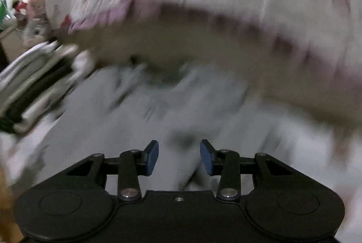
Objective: Fold clothes
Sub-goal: 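Carry the lifted grey T-shirt with both grippers and lay it on the rug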
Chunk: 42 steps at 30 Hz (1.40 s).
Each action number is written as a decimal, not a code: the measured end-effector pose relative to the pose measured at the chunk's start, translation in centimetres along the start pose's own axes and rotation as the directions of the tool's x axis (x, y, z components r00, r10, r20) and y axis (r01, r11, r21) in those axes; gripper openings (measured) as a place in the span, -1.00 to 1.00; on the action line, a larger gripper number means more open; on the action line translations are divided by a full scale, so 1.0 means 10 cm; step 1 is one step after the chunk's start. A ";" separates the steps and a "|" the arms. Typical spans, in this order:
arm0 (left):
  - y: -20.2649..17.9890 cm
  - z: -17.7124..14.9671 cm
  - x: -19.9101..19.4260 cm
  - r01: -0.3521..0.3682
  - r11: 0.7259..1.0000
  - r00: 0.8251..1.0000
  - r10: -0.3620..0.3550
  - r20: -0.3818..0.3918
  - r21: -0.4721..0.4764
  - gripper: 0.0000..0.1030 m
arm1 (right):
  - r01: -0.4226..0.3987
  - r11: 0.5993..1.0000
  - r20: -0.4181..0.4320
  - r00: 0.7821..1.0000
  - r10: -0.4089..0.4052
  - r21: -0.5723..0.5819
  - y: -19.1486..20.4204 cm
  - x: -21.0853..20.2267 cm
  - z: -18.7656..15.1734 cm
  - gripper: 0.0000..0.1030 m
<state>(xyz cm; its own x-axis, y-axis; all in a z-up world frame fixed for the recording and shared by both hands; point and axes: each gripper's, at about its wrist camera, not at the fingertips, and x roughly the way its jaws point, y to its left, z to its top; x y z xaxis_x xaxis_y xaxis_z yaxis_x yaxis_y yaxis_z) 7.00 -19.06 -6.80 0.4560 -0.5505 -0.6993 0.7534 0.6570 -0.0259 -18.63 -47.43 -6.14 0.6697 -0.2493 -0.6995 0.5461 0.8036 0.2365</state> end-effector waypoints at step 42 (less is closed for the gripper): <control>0.42 -0.30 0.42 0.031 0.971 0.999 -0.024 0.030 -0.236 -0.89 | 0.112 0.989 0.171 0.977 -0.127 0.091 0.09 -0.37 -0.57 -0.93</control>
<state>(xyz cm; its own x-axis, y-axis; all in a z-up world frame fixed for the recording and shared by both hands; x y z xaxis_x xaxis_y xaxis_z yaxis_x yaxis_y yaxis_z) 10.63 -17.01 -11.99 0.4516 -0.5818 -0.6765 0.6343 0.7425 -0.2151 -23.52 -42.67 -7.19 0.6714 -0.4379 -0.5979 0.6614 0.7179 0.2170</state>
